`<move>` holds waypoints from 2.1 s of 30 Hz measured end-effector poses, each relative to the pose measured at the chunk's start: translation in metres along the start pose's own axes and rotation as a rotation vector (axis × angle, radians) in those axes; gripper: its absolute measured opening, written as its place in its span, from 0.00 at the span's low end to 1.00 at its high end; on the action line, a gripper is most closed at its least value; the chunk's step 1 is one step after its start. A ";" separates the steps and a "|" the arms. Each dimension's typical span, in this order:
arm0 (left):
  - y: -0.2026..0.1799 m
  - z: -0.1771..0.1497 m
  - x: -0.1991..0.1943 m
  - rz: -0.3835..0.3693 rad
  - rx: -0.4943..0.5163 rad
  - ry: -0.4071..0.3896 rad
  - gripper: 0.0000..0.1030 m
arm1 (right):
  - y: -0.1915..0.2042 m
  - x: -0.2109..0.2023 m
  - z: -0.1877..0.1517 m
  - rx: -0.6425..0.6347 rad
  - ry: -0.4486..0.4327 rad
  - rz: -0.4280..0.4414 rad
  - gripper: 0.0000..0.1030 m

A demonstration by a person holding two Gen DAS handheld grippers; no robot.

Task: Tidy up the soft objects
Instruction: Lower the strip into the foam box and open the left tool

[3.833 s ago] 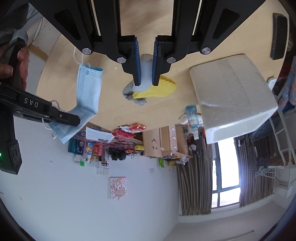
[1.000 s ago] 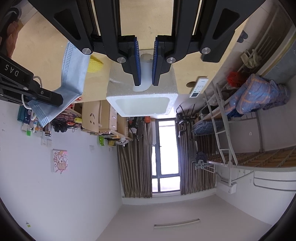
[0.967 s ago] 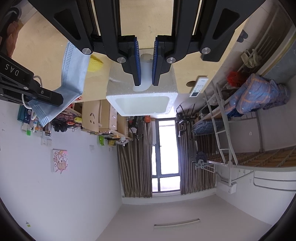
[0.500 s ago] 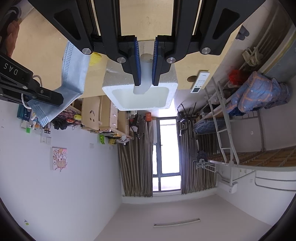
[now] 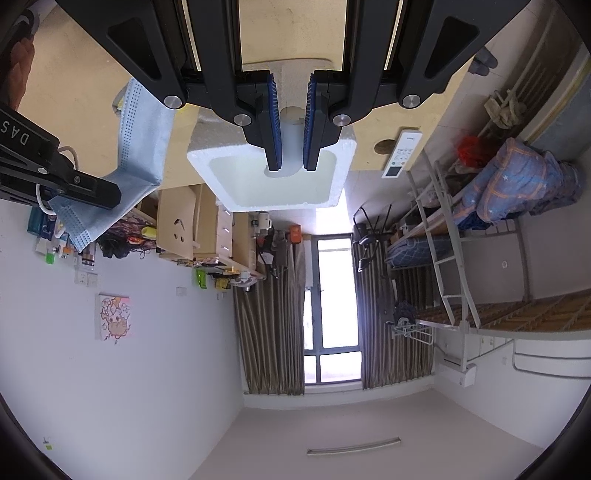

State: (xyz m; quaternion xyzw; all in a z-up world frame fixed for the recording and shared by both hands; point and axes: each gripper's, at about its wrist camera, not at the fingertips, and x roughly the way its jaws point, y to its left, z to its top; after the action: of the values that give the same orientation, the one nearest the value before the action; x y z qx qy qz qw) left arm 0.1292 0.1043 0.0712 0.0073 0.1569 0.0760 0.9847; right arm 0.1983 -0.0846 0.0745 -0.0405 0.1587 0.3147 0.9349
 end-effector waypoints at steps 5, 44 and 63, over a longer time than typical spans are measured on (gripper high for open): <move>0.004 0.007 0.013 -0.014 0.005 0.003 0.12 | -0.002 0.008 0.003 0.003 0.014 -0.005 0.15; -0.006 0.035 0.123 -0.029 0.010 0.054 0.12 | -0.028 0.048 0.020 0.032 0.028 -0.033 0.15; -0.010 0.036 0.130 -0.036 0.008 0.069 0.13 | -0.025 0.045 0.020 0.026 0.036 -0.050 0.15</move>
State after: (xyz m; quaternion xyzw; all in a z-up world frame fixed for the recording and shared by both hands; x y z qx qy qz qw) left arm 0.2641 0.1142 0.0645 0.0056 0.1910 0.0579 0.9799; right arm 0.2526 -0.0755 0.0785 -0.0377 0.1784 0.2884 0.9400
